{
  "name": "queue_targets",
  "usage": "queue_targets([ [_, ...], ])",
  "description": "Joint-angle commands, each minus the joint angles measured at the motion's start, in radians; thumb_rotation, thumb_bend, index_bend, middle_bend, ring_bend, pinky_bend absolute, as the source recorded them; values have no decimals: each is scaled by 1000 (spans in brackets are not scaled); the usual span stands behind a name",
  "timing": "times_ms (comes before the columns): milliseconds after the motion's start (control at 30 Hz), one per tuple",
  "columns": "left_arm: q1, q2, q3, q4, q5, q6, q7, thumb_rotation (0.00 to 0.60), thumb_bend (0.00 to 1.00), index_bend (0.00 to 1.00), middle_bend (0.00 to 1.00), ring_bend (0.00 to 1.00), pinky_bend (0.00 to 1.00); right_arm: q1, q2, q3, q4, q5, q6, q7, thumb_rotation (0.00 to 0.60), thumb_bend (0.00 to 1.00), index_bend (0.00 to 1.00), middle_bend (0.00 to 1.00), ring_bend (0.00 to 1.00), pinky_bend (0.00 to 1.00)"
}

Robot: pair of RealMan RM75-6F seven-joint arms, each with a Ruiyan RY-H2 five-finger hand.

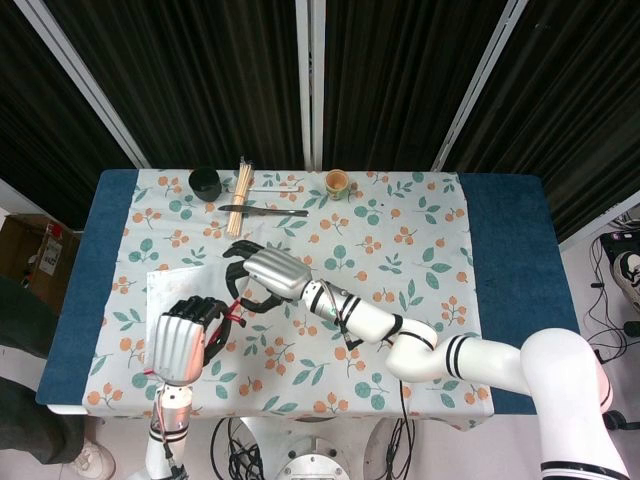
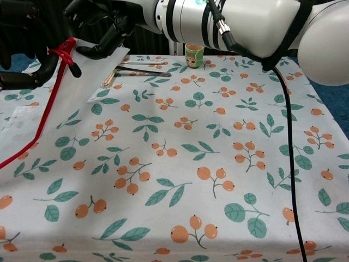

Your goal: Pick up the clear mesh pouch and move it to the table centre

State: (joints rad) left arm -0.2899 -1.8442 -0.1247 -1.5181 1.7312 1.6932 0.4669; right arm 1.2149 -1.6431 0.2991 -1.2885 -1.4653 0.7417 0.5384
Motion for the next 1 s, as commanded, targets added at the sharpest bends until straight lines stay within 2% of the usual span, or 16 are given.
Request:
queue_targets([
  [33,5,-2,-2,6,-14,-5,-20,600,456,724,612,554,684,-9,25,6,-22,10,9,5,600,501,900,413,133,82],
  [600,8,-18,8,51,-86,-81,-81,600,456,724,612,554,684,-61,114,4,-106,21,82,-10,600,507,904,418,139,82],
  [1000,18,-5,12,179,-241,-223,-115,600,459,724,612,554,682,-138,209,-26,-180,-21,172,38,600,506,908,428,147,82],
])
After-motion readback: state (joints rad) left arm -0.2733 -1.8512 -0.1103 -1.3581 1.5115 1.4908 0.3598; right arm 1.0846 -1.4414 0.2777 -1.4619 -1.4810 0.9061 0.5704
